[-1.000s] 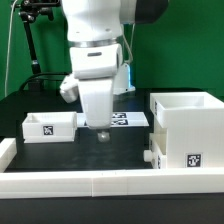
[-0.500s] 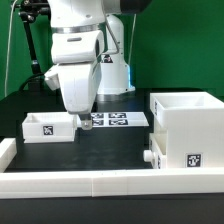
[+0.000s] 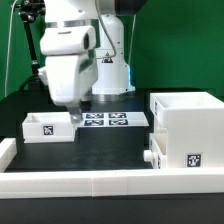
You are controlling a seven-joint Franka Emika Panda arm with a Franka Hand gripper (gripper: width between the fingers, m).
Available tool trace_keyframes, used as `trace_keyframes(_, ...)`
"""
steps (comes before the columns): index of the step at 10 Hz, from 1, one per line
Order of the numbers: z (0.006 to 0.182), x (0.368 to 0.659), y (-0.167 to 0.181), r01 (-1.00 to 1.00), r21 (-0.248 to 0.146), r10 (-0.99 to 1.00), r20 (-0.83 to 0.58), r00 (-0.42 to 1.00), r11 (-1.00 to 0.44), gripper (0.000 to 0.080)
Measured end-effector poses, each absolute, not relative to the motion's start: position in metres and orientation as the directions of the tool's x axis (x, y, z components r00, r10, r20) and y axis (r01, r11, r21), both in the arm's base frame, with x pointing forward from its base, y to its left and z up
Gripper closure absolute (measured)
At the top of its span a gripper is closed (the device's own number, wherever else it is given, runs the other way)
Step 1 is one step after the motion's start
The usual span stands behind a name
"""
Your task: Assemble drawer
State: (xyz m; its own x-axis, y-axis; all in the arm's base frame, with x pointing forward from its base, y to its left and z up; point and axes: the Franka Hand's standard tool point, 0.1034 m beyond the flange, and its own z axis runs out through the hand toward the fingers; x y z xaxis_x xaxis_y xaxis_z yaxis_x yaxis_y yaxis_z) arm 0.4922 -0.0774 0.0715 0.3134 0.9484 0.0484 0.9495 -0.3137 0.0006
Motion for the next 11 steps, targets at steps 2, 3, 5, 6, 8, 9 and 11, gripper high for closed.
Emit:
trace_keyframes(2,0.073,0.488,-0.081,0.851,-0.002,0.85,0.046,0.525,-0.525,0.015)
trace_keyframes(3,0.067,0.477,-0.081,0.799,-0.004,0.798,0.047,0.6,-0.601,0.0151)
trace_keyframes(5,0.064,0.473,-0.08,0.697,-0.022,0.695,0.044,0.717,-0.717,0.0151)
trace_keyframes(6,0.064,0.473,-0.079,0.645,-0.026,0.644,0.042,0.764,-0.764,0.0151)
trace_keyframes(8,0.063,0.472,-0.079,0.568,-0.031,0.567,0.038,0.823,-0.822,0.0151)
trace_keyframes(9,0.06,0.468,-0.082,0.445,-0.021,0.444,0.048,0.895,-0.895,0.0151)
trace_keyframes(11,0.049,0.438,-0.084,0.212,-0.025,0.211,0.031,0.977,-0.977,0.0151)
